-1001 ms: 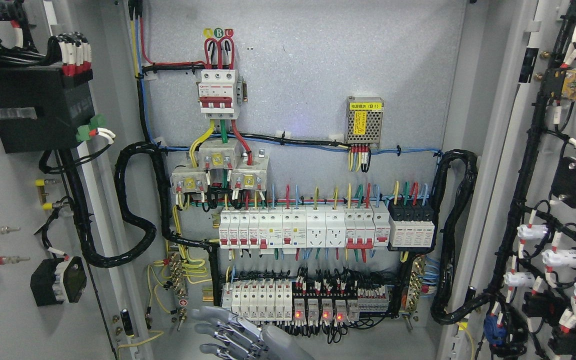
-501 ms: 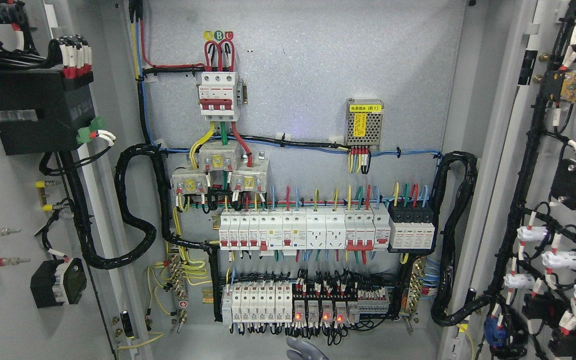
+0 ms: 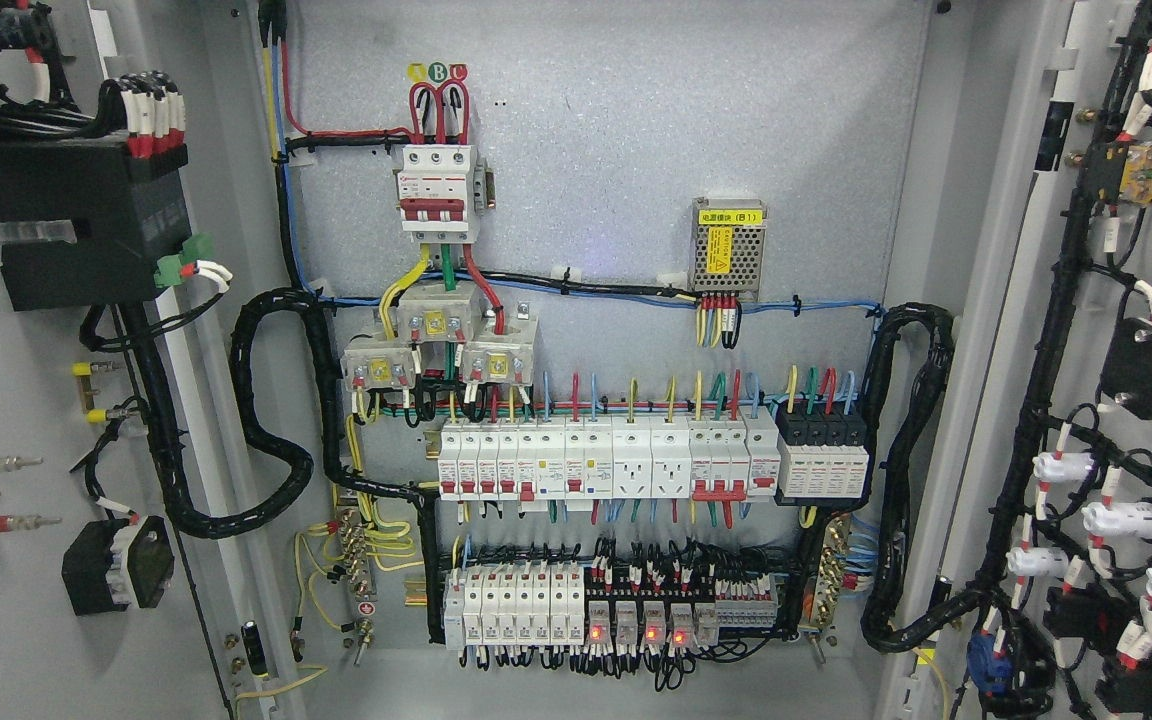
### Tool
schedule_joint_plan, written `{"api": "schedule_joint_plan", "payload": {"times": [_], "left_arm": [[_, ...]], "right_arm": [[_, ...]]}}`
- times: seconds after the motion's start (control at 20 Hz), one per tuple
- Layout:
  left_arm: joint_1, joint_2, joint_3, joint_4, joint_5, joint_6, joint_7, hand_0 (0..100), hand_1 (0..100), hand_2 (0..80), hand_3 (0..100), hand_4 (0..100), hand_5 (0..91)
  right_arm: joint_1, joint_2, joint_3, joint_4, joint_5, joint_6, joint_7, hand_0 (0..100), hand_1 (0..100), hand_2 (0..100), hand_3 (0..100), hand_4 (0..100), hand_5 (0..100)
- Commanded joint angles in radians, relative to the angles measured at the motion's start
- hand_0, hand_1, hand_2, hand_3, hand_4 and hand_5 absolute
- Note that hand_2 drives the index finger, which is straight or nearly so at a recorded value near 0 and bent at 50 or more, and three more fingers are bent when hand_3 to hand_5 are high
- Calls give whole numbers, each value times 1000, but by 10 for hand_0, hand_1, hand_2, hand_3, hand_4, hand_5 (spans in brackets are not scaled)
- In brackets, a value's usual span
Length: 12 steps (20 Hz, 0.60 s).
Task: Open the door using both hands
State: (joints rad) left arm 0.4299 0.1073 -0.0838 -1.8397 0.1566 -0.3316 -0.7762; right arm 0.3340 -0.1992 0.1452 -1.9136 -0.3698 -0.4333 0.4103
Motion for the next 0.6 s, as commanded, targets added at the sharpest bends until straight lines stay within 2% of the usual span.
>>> {"api": "schedule_joint_plan", "payload": {"times": [0.0,0.2,0.3,0.55], "left_arm": [[7,-24,154,-178,58,-6,2,289,0,28,28,34,0],[6,-24,260,-178,116,-3,2,289,0,28,28,34,0],[6,-26,289,-178,136,2,2,289,0,28,28,34,0],[-28,-60,334,-173,139,66,3,289,0,28,28,34,0]], "right_arm": [[102,-60,-147,-22,3,-25,1,219,0,0,0,0,0],[132,-59,-188,5,2,-22,-2,219,0,0,0,0,0],[145,-54,-231,36,0,-22,-8,219,0,0,0,0,0],[152,-48,-279,102,-1,-22,-13,219,0,0,0,0,0]]}}
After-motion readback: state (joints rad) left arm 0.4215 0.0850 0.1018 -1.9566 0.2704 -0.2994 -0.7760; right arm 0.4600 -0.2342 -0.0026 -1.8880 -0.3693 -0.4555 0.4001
